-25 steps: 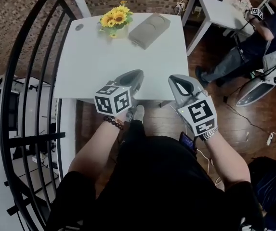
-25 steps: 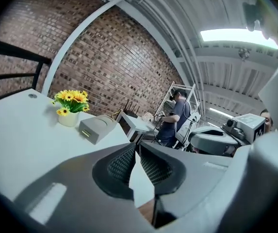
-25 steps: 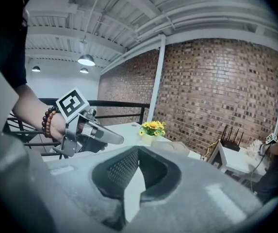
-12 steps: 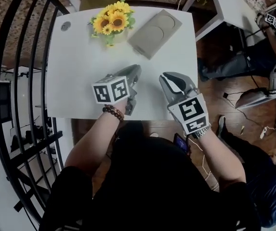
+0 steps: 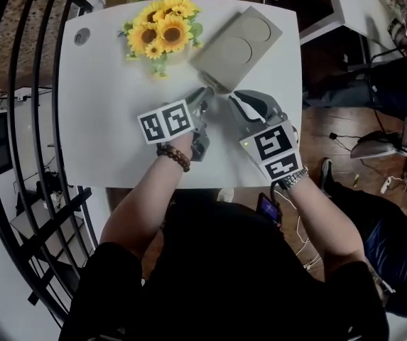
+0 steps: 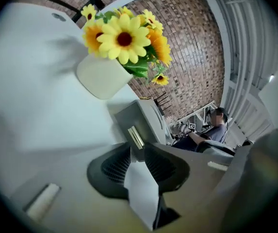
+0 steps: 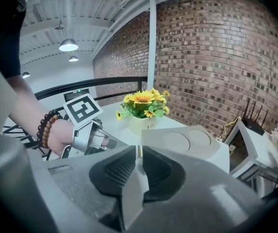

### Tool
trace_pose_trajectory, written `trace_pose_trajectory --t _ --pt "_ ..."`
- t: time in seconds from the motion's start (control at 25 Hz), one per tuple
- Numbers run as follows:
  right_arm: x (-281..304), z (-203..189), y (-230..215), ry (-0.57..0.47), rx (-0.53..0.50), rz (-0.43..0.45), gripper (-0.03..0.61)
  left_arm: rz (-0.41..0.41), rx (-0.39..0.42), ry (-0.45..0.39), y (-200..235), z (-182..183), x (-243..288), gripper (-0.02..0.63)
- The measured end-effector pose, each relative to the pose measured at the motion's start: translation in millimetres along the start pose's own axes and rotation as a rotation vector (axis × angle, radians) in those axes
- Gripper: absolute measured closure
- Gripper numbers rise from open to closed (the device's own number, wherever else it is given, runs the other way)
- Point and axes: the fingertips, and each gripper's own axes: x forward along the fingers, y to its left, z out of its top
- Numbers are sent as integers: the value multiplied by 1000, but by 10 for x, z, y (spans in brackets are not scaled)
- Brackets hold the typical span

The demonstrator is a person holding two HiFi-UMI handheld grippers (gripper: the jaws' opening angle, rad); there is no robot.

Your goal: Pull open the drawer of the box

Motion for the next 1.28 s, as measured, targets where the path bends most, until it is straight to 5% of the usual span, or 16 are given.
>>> trace_pose_trajectory --t 0.44,0.72,1.28 --pt "208 -60 -92 33 28 6 548 -81 -137 -14 45 77 200 503" --pt "201 -54 -67 33 39 0 548 -108 -192 -4 51 81 210 552" --pt "-104 3 151 -16 33 7 548 -34 -199 -18 185 -99 -250 554"
